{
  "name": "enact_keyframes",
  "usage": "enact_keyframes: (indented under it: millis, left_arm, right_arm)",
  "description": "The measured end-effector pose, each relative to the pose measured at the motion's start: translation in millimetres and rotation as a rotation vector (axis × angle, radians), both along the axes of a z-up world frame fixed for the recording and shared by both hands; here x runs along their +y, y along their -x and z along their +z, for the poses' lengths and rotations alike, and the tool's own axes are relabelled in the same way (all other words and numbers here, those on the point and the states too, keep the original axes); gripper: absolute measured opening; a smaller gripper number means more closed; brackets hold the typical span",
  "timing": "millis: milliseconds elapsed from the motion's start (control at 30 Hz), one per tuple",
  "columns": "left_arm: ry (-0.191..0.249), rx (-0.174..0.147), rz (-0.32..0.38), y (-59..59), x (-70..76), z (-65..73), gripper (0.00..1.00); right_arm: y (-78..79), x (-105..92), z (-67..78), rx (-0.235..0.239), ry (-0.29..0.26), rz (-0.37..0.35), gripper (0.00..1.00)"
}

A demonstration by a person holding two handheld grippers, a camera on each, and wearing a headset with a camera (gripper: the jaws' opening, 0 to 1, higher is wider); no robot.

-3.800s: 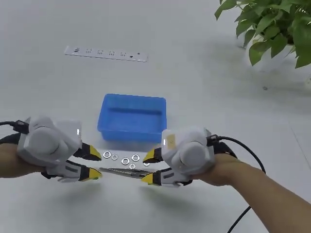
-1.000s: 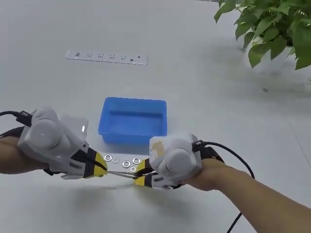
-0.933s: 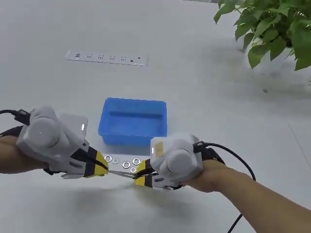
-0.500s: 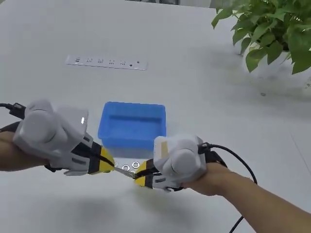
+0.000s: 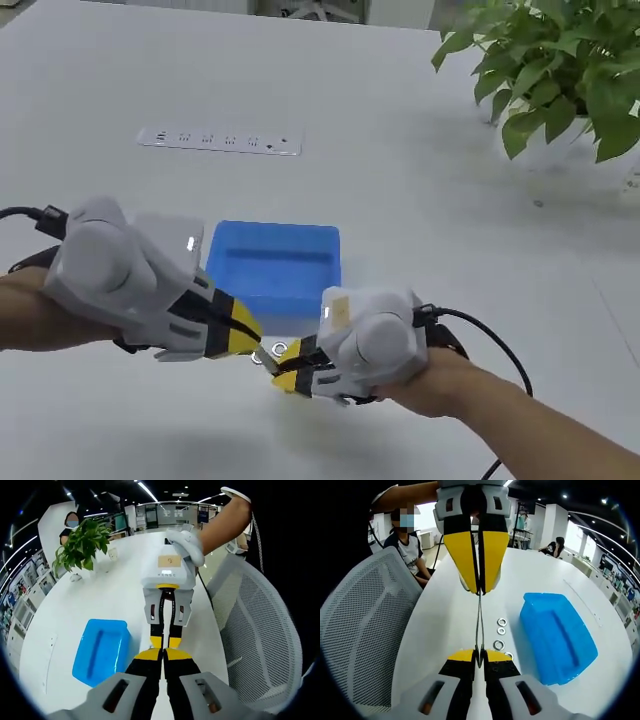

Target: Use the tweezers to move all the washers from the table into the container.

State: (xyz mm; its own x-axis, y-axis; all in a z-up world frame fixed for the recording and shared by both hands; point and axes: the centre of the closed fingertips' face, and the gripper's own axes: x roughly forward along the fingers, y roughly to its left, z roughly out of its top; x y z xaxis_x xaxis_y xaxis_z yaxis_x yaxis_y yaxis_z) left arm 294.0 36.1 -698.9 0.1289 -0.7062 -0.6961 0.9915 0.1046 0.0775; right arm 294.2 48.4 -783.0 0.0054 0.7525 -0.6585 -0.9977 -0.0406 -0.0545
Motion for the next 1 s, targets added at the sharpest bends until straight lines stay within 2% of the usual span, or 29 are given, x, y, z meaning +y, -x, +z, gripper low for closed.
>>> enact_keyframes:
  millis: [300, 667, 1000]
  left_arm:
    - [0.011, -0.003, -0.034, 4.5, -15.2, -2.0, 0.05]
    - [0.042, 0.003, -0.035, 2.9, -21.0, -3.3, 0.08]
    - [0.036, 0.002, -0.048, 3.7, -21.4, -8.7, 0.08]
  right_arm:
    - [4.5, -0.2, -3.8, -0.004, 0.004, 0.01, 0.08]
    - [4.9, -3.0, -4.4, -0.003, -0.001, 0.005, 0.08]
    - [4.8, -3.4, -4.2, 0.002, -0.007, -0.002, 0.08]
